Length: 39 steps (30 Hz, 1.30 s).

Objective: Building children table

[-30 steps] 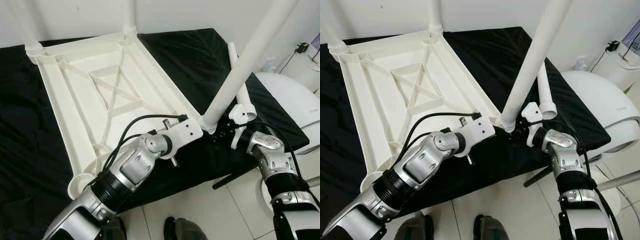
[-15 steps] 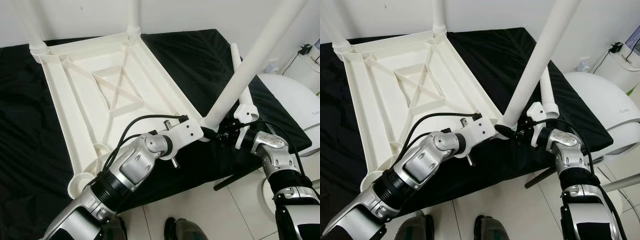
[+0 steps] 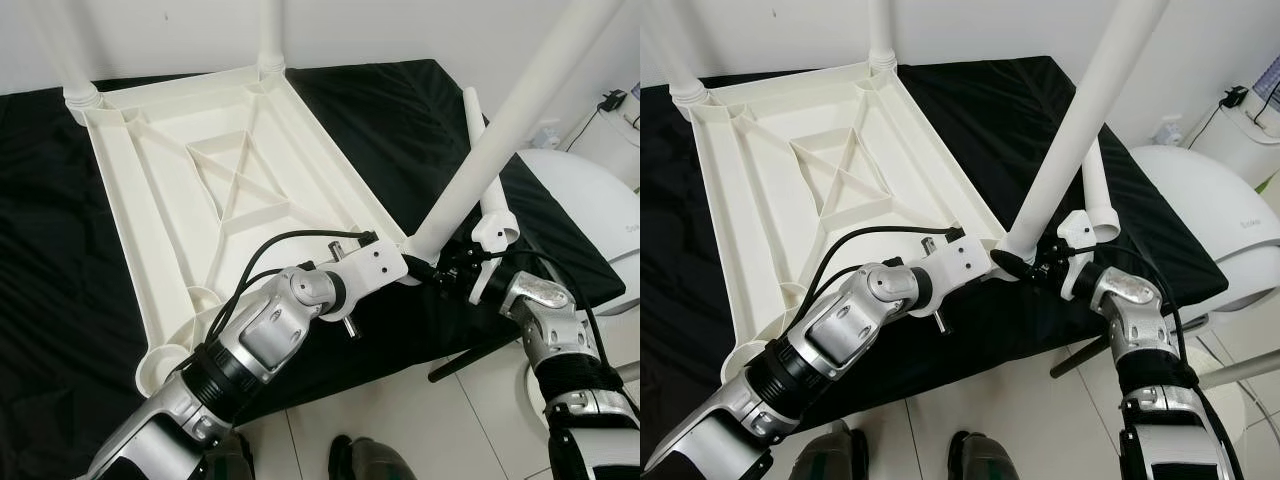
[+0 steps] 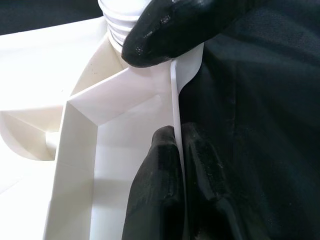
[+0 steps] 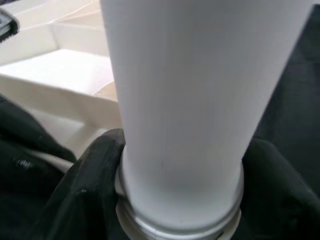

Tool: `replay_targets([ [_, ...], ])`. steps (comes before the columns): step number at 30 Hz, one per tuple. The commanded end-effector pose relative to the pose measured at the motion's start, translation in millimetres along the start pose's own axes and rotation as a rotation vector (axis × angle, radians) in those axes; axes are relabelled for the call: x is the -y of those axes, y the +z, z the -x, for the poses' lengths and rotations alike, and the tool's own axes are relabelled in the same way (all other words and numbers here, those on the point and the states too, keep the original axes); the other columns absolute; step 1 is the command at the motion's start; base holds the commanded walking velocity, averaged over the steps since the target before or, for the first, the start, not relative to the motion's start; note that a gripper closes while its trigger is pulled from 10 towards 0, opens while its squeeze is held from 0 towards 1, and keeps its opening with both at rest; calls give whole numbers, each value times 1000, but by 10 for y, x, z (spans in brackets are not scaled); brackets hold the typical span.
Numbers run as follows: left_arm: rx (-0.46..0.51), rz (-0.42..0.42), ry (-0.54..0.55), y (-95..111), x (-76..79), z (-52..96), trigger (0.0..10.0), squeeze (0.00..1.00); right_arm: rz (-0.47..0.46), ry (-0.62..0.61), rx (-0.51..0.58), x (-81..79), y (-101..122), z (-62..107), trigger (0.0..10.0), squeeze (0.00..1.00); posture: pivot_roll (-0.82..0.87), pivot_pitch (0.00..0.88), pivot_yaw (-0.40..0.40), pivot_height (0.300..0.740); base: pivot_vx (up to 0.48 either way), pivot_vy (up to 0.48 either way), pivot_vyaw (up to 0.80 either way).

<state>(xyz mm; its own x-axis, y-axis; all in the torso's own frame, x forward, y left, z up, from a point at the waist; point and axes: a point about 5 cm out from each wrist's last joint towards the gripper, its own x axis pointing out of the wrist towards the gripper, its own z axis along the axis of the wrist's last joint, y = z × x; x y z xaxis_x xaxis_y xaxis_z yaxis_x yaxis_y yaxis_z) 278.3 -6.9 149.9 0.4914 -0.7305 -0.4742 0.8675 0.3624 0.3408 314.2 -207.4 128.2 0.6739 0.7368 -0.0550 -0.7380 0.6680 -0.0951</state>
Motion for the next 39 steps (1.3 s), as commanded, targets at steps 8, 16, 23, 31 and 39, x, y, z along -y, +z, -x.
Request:
replay_targets([
  [8,-27,-6,-53,-37,87,-31,10000,0,-79,-127,100,-282,-29,-125,10000,0,-35,108,-55,740,0,0,0],
  [16,-25,-7,-57,-28,109,-44,10000,0,-134,-253,153,-551,3,-345,10000,0,-32,102,-59,740,0,0,0],
  [23,-26,-7,-57,-32,114,-42,10000,0,-173,-497,171,-647,56,-505,10000,0,-25,96,-68,740,0,0,0],
  [31,-25,-6,-60,-32,134,-45,10000,0,-202,-767,130,-669,65,-631,10000,0,-14,89,-75,740,0,0,0],
  [39,-29,-6,-61,-48,139,-32,10000,0,-237,-783,160,-636,76,-544,10000,1000,-21,89,-71,740,0,0,0],
])
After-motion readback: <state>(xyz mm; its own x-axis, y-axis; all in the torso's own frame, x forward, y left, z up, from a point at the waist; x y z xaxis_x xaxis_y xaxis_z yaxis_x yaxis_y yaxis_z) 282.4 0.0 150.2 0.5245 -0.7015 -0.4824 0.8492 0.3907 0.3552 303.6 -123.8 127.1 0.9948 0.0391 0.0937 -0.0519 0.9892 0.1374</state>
